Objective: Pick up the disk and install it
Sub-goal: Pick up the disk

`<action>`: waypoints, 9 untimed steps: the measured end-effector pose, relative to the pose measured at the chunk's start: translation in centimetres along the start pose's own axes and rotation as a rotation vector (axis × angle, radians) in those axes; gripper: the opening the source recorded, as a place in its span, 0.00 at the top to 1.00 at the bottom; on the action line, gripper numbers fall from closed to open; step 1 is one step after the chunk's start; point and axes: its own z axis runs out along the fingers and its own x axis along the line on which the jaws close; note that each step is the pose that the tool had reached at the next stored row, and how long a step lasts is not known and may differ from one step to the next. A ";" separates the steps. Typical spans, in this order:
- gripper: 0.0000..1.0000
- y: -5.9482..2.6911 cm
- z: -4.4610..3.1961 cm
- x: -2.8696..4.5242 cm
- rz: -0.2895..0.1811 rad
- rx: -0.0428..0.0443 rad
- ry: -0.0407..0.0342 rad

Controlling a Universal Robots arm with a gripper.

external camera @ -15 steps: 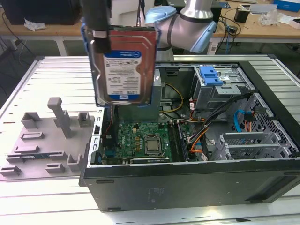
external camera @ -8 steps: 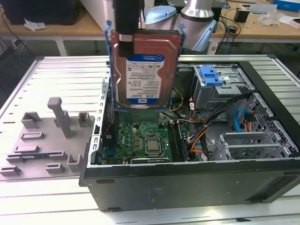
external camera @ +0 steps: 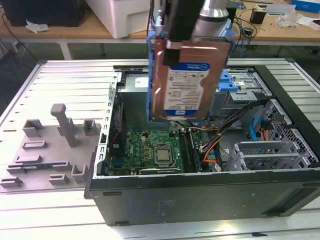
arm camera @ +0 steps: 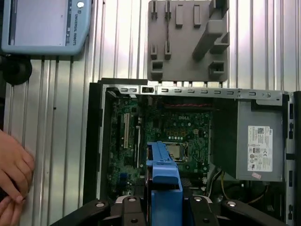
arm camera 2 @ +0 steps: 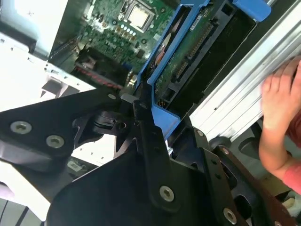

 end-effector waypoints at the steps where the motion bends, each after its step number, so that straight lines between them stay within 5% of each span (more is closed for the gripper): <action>1: 0.63 -0.55 -0.04 0.14 0.000 -0.0007 0.0000; 6: 0.63 -3.34 -0.22 0.64 0.000 -0.0028 -0.0001; 9: 0.63 -3.41 -0.23 0.65 0.000 -0.0028 0.0000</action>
